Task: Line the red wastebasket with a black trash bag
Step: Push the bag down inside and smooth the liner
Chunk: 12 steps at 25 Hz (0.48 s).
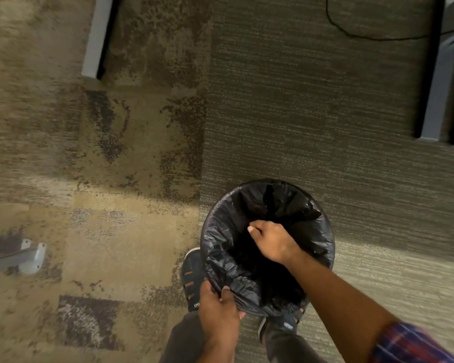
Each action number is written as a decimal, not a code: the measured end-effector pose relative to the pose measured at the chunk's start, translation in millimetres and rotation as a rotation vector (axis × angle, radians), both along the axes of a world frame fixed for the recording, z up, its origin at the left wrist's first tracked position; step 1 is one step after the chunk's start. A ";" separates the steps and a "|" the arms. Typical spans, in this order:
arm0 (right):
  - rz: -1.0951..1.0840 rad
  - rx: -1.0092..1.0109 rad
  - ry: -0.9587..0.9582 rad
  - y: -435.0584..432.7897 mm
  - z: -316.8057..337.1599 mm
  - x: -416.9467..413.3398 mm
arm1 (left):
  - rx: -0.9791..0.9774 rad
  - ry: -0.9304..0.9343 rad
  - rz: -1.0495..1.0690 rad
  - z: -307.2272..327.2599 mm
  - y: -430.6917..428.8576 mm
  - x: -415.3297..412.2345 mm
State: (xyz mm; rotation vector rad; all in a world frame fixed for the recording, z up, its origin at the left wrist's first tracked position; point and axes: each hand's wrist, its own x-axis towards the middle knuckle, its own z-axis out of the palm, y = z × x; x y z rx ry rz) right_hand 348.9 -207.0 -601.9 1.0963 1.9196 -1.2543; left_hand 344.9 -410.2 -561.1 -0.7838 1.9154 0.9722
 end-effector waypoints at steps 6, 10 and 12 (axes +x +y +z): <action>-0.096 0.803 0.286 -18.9 65.3 38.9 | -0.053 0.079 -0.170 7.5 0.2 -12.9; -0.280 0.884 0.161 -10.8 85.5 58.1 | -0.063 0.095 -0.274 19.1 -3.2 -28.8; -0.416 0.715 0.067 -9.7 88.4 64.4 | -0.042 0.074 -0.256 26.0 -8.7 -38.3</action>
